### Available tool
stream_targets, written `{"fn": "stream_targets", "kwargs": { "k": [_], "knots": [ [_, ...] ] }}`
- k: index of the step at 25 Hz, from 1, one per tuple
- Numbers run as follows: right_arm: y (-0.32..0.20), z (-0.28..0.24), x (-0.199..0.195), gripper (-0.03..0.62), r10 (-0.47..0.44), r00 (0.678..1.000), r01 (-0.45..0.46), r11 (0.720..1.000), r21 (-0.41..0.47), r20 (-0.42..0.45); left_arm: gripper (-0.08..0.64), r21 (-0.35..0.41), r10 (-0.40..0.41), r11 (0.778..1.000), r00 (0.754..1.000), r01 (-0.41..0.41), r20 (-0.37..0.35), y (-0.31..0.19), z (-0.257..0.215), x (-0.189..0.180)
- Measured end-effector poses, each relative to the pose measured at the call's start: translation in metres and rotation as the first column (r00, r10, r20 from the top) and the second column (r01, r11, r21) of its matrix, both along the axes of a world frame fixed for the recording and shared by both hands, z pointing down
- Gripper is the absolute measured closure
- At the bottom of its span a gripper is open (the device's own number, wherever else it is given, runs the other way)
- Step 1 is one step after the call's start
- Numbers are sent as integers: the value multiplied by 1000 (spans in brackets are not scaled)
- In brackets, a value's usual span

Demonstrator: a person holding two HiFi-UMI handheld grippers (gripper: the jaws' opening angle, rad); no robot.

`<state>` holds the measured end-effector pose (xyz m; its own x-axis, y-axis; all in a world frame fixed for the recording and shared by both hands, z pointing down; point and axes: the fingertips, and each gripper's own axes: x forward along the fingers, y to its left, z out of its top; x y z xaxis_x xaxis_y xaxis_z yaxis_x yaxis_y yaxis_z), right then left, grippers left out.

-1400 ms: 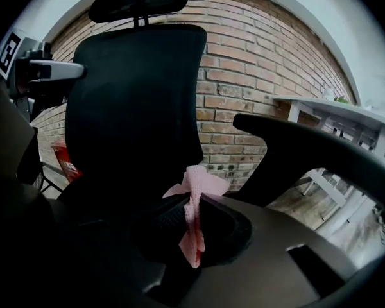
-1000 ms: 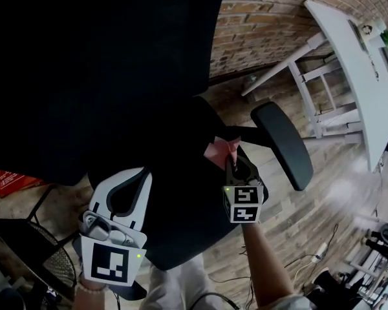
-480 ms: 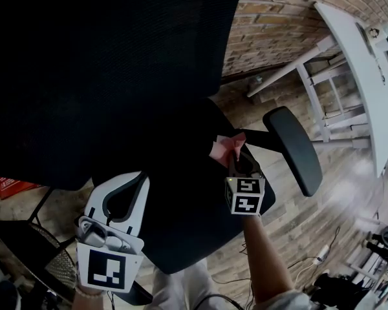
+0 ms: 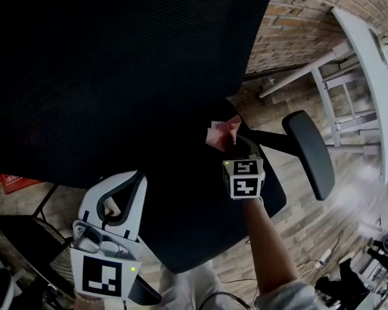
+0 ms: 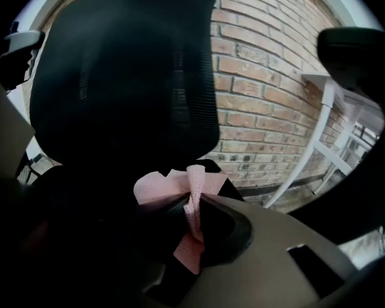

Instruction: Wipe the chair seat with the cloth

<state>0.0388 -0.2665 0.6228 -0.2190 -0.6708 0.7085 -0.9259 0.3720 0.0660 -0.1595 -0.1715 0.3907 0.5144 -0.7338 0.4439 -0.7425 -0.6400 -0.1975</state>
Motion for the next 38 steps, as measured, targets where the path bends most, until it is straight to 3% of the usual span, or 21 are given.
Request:
{"fn": "stream_targets", "kwargs": {
  "k": [9,16,22,29,35,38],
  "knots": [
    [19,6,-68,537,-150,988,151,988,-18,39,541,14,-44,999,999,44,-9,9,-8,-18],
    [60,7,-129,537,-257,960,260,966,-15,113,541,17,-115,993,993,115,-33,13,-11,-27],
    [107,5,-186,537,-398,903,405,914,-13,161,541,29,-128,991,991,128,-29,20,-14,-31],
    [159,-5,-236,537,-535,816,550,835,-10,219,541,32,-150,988,988,151,-32,22,-17,-32],
    [202,-9,-262,537,-616,746,640,769,-15,253,541,29,-153,988,988,154,-28,23,-15,-31],
    [210,-9,-262,537,-637,731,659,752,-13,245,541,28,-152,988,988,153,-30,21,-14,-28]
  ]
}}
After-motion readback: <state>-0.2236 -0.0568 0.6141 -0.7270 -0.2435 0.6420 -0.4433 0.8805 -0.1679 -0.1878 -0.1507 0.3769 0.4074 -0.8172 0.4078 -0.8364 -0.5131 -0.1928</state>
